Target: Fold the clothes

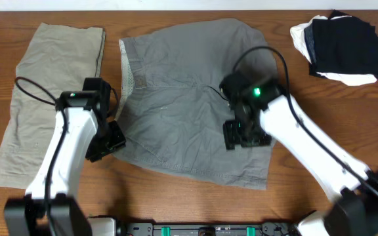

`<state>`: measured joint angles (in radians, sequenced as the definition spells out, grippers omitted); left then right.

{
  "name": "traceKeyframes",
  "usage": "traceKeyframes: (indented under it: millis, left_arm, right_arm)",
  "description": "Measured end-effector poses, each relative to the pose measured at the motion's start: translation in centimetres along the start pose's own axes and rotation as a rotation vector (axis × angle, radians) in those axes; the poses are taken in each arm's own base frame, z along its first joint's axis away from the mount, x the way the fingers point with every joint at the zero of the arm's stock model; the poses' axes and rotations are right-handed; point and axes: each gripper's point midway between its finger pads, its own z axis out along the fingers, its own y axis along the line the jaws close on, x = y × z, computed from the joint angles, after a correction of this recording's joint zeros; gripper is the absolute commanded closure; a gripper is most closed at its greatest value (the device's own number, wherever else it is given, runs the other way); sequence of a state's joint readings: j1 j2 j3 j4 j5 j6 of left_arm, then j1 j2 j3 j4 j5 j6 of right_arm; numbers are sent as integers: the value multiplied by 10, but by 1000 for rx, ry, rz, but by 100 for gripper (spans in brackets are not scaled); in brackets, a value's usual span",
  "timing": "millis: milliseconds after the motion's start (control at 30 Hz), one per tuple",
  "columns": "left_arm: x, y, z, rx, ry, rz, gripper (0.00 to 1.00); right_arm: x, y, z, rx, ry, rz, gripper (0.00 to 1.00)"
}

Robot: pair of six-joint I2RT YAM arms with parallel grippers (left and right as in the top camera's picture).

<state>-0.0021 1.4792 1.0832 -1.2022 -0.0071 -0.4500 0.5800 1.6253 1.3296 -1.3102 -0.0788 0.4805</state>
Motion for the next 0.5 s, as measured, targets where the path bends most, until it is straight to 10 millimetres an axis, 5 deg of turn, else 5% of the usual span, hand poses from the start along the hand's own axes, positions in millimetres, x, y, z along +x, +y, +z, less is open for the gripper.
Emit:
traceKeyframes:
  millis: [100, 233, 333, 500]
  left_arm:
    - [4, -3, -16, 38, -68, 9, 50]
    - [6, -11, -28, 77, -136, 31, 49]
    - [4, -17, -17, 87, -153, 43, 49]
    - [7, -17, 14, 81, -143, 47, 49]
  right_arm:
    - [17, -4, 11, 3, -16, 17, 23]
    - [40, -20, 51, 44, 46, 72, 27]
    - [59, -33, 76, 82, 104, 129, 27]
    - [69, -39, 85, 105, 128, 200, 25]
